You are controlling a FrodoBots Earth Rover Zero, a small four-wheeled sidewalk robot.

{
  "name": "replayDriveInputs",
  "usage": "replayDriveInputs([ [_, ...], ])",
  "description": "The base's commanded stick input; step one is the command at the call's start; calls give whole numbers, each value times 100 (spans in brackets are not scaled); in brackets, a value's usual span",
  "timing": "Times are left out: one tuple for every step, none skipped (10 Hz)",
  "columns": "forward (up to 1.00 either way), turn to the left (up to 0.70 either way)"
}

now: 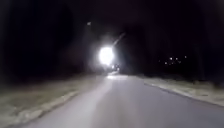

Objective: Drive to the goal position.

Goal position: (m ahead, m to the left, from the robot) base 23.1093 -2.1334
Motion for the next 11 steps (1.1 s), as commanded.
replayDriveInputs([
  [100, 0],
  [100, 0],
  [100, -1],
  [100, -2],
  [100, -3],
  [100, -3],
  [100, -2],
  [100, -1],
  [100, 0],
  [100, 0],
  [100, 0],
])
